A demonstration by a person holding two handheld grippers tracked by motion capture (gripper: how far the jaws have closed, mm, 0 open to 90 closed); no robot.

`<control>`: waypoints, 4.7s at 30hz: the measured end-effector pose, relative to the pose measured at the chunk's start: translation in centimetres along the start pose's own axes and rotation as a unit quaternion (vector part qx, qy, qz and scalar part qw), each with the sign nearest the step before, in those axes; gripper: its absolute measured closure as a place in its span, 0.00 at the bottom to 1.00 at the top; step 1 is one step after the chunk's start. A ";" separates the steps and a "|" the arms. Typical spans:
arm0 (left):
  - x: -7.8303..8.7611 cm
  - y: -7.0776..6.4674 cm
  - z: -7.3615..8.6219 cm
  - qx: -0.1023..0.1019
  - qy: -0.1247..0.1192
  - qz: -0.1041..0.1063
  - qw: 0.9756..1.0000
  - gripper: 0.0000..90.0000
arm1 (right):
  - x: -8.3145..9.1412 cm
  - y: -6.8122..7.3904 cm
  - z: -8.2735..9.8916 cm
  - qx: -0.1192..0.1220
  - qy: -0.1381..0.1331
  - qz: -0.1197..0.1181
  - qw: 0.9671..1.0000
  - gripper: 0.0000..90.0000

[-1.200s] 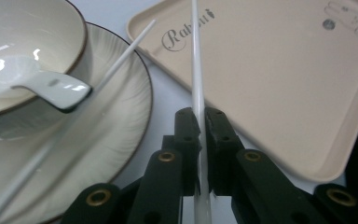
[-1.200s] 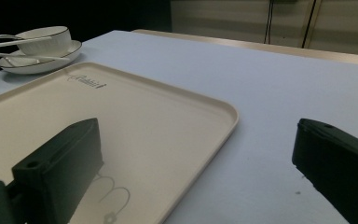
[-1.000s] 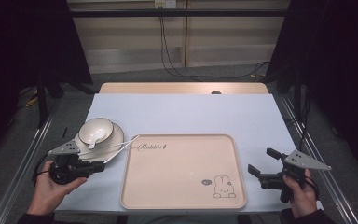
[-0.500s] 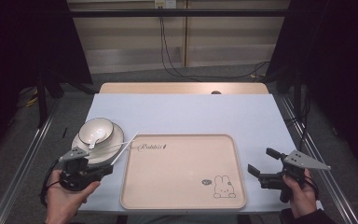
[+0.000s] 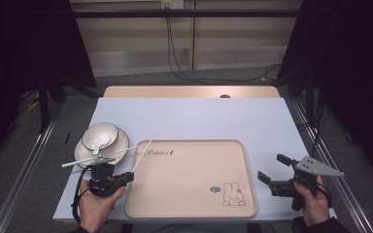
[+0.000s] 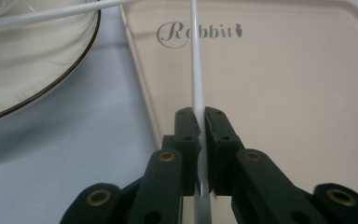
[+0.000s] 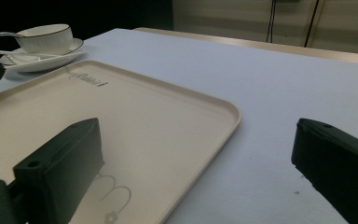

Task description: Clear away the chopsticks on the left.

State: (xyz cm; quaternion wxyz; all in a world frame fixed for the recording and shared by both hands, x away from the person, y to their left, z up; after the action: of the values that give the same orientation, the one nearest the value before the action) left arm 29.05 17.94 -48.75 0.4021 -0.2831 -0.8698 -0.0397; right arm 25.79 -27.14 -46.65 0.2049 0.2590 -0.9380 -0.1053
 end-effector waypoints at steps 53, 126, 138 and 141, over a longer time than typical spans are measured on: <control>0.0 -0.6 -1.5 -0.094 -0.072 0.060 0.991 0.34 | -0.1 0.1 0.1 0.000 0.006 -0.003 1.000 0.02; 1.5 14.9 -1.2 -0.378 0.038 0.103 0.919 0.78 | -0.1 -0.1 0.1 0.002 0.006 0.000 1.000 0.02; 0.1 13.6 -1.5 -0.391 0.040 0.121 0.912 0.81 | -0.1 -0.1 0.1 0.002 0.006 0.000 1.000 0.02; -0.1 13.5 -1.4 -0.392 0.051 0.125 0.910 0.83 | -0.1 -0.1 0.1 0.002 0.006 -0.001 1.000 0.02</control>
State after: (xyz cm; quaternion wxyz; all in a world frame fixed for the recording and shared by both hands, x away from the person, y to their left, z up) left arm 37.13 28.82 -50.02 0.3046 -0.5221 -0.7201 -0.3408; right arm 25.81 -27.14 -46.81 0.2102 0.2608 -0.9367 -0.1020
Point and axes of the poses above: each handheld gripper's, and its own axes: x roughly backward along the jaws, z roughly out of its underside, y roughly to its left, the point moved 7 cm from there along -x, roughly forward along the jaws, and after that the axes turned 12 degrees about -x, right-handed, at the moved point
